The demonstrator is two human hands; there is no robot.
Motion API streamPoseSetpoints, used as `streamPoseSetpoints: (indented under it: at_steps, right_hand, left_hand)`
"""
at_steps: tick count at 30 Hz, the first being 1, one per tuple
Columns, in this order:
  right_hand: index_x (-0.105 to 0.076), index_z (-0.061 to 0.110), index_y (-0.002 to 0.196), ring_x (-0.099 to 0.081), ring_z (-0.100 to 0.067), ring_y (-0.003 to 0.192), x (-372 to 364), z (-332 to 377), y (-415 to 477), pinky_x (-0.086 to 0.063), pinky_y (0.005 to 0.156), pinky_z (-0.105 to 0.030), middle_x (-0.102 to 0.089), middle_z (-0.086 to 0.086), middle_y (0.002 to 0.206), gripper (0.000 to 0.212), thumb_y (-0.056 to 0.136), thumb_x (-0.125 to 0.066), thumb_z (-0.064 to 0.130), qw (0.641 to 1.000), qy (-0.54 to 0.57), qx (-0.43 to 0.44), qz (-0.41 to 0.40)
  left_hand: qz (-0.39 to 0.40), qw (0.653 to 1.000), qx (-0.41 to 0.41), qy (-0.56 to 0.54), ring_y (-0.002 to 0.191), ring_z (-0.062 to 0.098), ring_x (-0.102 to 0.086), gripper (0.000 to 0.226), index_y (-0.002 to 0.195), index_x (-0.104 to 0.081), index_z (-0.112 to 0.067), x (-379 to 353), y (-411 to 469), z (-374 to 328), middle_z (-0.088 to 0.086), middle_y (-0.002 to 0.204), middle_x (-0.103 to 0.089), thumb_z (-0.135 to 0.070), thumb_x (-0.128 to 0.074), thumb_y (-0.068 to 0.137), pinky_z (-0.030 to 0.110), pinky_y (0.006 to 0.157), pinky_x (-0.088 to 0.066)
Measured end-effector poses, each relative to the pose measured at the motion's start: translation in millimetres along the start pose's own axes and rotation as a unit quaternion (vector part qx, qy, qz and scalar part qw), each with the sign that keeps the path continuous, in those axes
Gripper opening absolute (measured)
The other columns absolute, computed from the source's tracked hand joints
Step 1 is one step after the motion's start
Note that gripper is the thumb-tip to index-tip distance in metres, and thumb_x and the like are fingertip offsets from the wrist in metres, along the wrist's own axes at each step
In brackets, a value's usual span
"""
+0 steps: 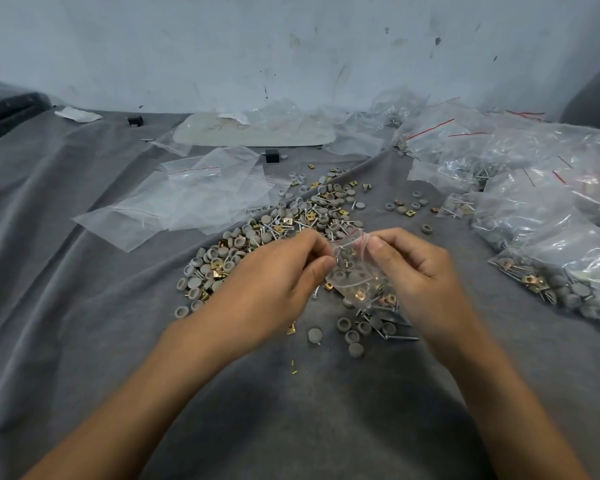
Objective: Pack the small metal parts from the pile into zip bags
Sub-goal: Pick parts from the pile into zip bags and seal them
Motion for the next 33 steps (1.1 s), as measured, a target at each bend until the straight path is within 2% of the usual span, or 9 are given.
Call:
streamPoseSetpoints:
  at_steps: [5,8,16,21,23,25,27,30,33]
  right_hand:
    - [-0.073,0.020,0.092,-0.061,-0.032,0.081,-1,-1,0,-0.050,0.075,-0.041,-0.068,-0.013,0.084,0.020,0.104,-0.057,0.023,1.000,-0.004,0.005,0.007]
    - [-0.073,0.022,0.092,-0.062,-0.027,0.080,-2,0,-1,-0.049,0.075,-0.037,-0.068,-0.009,0.084,0.019,0.103,-0.058,0.024,1.000,-0.002,0.009,0.007]
    - [-0.074,0.024,0.096,-0.062,-0.039,0.085,-1,-1,-1,-0.050,0.076,-0.049,-0.070,-0.013,0.087,0.018,0.103,-0.057,0.028,1.000,-0.005,0.005,0.014]
    - [-0.075,0.024,0.094,-0.067,-0.017,0.080,0,0,1,-0.053,0.074,-0.030,-0.074,-0.001,0.086,0.020,0.103,-0.058,0.023,1.000,0.015,0.010,0.003]
    - [-0.075,0.021,0.093,-0.067,-0.010,0.084,5,-2,2,-0.054,0.080,-0.026,-0.074,0.004,0.087,0.021,0.103,-0.058,0.018,0.999,0.048,-0.005,-0.023]
    - [-0.074,0.015,0.092,-0.062,-0.006,0.082,9,-3,3,-0.051,0.079,-0.021,-0.070,0.006,0.084,0.020,0.103,-0.058,0.018,0.996,0.072,-0.013,-0.052]
    - [-0.073,0.011,0.093,-0.061,-0.006,0.084,12,-3,4,-0.049,0.082,-0.023,-0.069,0.005,0.084,0.020,0.103,-0.058,0.018,0.993,0.085,-0.018,-0.074]
    - [-0.074,0.010,0.095,-0.062,-0.010,0.088,13,-2,4,-0.049,0.088,-0.031,-0.070,0.001,0.087,0.020,0.103,-0.057,0.018,0.992,0.092,-0.026,-0.083]
    - [-0.073,0.006,0.095,-0.062,-0.010,0.088,13,0,3,-0.049,0.087,-0.030,-0.070,-0.002,0.087,0.020,0.103,-0.057,0.016,0.993,0.087,-0.024,-0.076]
  left_hand:
    - [-0.055,0.997,-0.002,0.051,0.075,-0.002,-0.054,0.016,0.099,-0.064,-0.037,6,2,1,-0.020,0.082,-0.064,-0.046,-0.052,0.099,0.033,0.070,-0.047]
    - [-0.069,0.994,-0.006,0.091,0.081,0.003,-0.058,0.026,0.101,-0.067,-0.036,7,5,1,-0.018,0.089,-0.068,-0.054,-0.048,0.097,0.032,0.072,-0.046]
    - [-0.058,0.993,-0.021,0.102,0.085,0.003,-0.059,0.030,0.107,-0.074,-0.036,6,8,5,-0.017,0.092,-0.067,-0.052,-0.052,0.095,0.030,0.074,-0.046]
    - [-0.062,0.997,-0.036,-0.030,0.080,-0.013,-0.060,0.027,0.125,-0.065,-0.043,3,8,5,-0.030,0.087,-0.067,-0.047,-0.053,0.101,0.016,0.069,-0.043]
    - [-0.093,0.994,-0.009,-0.058,0.080,-0.009,-0.062,0.024,0.122,-0.064,-0.043,6,8,13,-0.028,0.084,-0.066,-0.044,-0.049,0.102,0.018,0.067,-0.044]
    - [-0.118,0.992,0.033,-0.008,0.082,-0.001,-0.062,0.017,0.111,-0.066,-0.037,7,9,25,-0.021,0.084,-0.066,-0.040,-0.051,0.102,0.028,0.069,-0.046]
    - [-0.072,0.990,0.060,0.109,0.091,0.006,-0.058,0.021,0.103,-0.067,-0.033,-2,9,34,-0.017,0.090,-0.063,-0.045,-0.051,0.100,0.033,0.076,-0.043]
    - [0.007,0.978,0.060,0.202,0.094,0.010,-0.047,0.028,0.095,-0.065,-0.032,-23,6,37,-0.013,0.091,-0.053,-0.057,-0.052,0.095,0.031,0.079,-0.035]
    - [0.015,0.967,0.031,0.252,0.098,0.013,-0.047,0.028,0.097,-0.063,-0.030,-35,4,34,-0.012,0.096,-0.053,-0.055,-0.051,0.096,0.030,0.085,-0.037]
Point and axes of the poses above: each hand's wrist, its own y-axis towards the middle knuckle, its own x-axis out of the back of the hand, z = x × y, the point moved 3 cm from there along y, towards the middle knuckle
